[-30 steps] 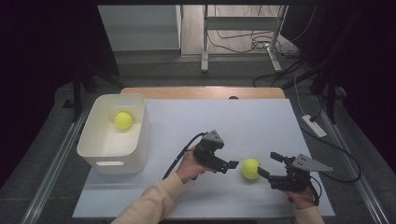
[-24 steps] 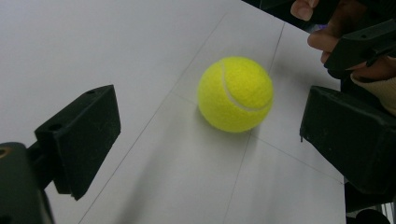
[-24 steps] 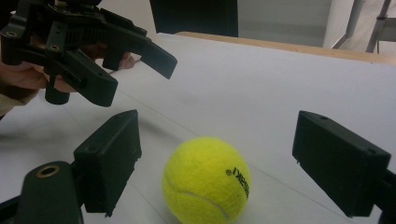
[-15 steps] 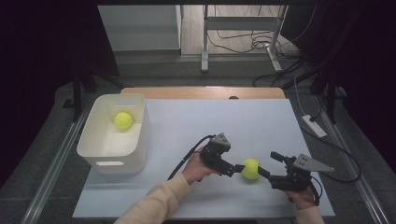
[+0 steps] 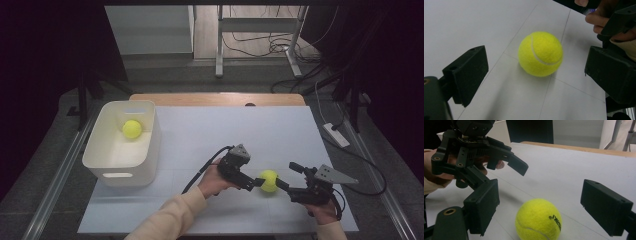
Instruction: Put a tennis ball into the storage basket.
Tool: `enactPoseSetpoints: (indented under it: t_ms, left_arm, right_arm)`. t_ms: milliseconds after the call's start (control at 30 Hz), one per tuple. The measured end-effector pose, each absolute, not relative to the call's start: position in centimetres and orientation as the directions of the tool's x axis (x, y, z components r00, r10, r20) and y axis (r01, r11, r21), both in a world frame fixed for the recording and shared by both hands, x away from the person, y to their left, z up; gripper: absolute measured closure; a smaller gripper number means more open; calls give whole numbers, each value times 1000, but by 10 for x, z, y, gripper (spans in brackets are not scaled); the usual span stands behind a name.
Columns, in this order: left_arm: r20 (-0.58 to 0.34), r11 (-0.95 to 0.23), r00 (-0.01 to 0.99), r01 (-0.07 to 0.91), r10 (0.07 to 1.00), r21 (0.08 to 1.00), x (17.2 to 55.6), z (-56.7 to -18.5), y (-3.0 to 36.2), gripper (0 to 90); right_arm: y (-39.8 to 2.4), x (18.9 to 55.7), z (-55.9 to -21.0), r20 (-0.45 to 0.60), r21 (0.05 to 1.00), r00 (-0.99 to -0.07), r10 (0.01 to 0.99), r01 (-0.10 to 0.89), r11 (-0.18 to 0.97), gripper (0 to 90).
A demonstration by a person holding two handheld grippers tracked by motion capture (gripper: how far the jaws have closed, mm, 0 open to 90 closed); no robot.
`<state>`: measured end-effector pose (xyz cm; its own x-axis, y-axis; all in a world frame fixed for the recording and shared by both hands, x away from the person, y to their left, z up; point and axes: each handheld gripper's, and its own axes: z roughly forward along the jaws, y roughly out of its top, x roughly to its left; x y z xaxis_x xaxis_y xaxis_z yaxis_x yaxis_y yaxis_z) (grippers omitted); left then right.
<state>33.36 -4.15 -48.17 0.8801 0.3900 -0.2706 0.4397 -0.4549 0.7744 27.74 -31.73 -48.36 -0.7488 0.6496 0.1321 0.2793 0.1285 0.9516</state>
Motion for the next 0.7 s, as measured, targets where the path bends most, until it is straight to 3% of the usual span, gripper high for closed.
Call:
enactPoseSetpoints:
  t_ms: [700]
  left_arm:
    - [-277,-467,888,433,367,771,333,-487,-52,61]
  right_arm:
    - [-318,276,-482,129,953,-751,648,274,127,155]
